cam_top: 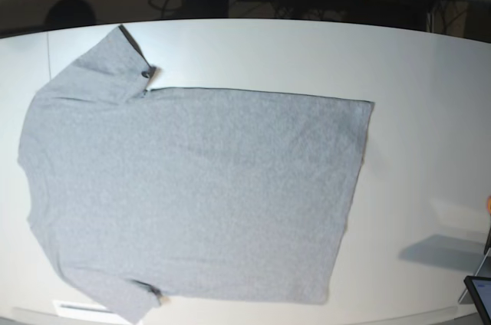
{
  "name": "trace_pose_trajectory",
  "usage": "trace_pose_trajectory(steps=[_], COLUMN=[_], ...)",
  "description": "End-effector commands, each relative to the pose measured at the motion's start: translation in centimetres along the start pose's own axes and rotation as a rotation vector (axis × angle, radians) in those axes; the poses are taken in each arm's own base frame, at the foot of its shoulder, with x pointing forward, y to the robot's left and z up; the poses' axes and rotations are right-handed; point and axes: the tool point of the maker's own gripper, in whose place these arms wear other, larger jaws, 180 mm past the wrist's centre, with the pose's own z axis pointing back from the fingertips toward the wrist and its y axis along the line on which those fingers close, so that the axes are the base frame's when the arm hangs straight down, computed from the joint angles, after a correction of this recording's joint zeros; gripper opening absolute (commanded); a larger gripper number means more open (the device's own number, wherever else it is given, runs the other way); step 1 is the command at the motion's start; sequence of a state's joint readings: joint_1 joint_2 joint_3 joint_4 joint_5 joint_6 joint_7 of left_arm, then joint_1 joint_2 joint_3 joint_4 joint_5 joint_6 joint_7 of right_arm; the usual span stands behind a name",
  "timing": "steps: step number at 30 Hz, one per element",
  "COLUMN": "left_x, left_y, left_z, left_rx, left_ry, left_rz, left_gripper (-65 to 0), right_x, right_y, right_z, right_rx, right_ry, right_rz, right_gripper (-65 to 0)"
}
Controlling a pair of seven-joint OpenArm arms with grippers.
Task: Fold the T-shirt properly
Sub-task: 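Move both grippers out from rest toward the shirt's shoulders, then lower the right gripper onto the shoulder seam near the sleeve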
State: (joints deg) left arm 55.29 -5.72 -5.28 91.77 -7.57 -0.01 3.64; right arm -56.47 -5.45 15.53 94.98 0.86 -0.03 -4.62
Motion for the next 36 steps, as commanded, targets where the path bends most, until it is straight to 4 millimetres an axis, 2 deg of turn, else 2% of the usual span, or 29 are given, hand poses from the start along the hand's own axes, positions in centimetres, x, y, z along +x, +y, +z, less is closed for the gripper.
trace_pose_trajectory(steps=[1, 5, 9, 16, 19, 27, 31, 36], left_x=[1.0, 3.6, 6.4, 11.2, 12.3, 16.7, 18.2, 18.7], left_y=[0.9, 2.7, 2.8, 2.2, 2.8, 7.6, 8.9, 8.7], left_z=[0.7, 2.3, 3.6, 5.4, 5.2, 4.3, 4.1, 3.9], left_rx=[0.018, 0.057, 0.054, 0.04, 0.06, 0.214, 0.258, 0.252], left_ry=[-0.036, -0.096, -0.163, -0.284, -0.317, -0.442, -0.485, -0.497], left_rz=[-0.01, -0.03, -0.046, -0.052, -0.058, -0.057, -0.052, -0.044], left_gripper=[-65.0, -65.0, -65.0, -65.0, -65.0, -65.0, -65.0, -65.0], right_x=[0.8, 3.0, 5.2, 9.7, 10.9, 15.7, 16.8, 16.9], right_y=[-0.5, -1.0, -1.2, -1.1, -0.8, 0.3, 1.3, 1.5], right_z=[0.8, 2.2, 3.4, 4.2, 3.7, 2.8, 2.9, 2.6], right_rx=[-0.009, -0.016, -0.019, -0.019, -0.017, 0.01, 0.127, 0.27], right_ry=[-0.03, -0.085, -0.141, -0.259, -0.291, -0.424, -0.456, -0.395], right_rz=[0.01, 0.022, 0.031, 0.031, 0.022, -0.042, -0.193, -0.347], right_gripper=[-54.4, -61.4, -61.4, -61.5, -61.4, -61.4, -61.4, -61.4])
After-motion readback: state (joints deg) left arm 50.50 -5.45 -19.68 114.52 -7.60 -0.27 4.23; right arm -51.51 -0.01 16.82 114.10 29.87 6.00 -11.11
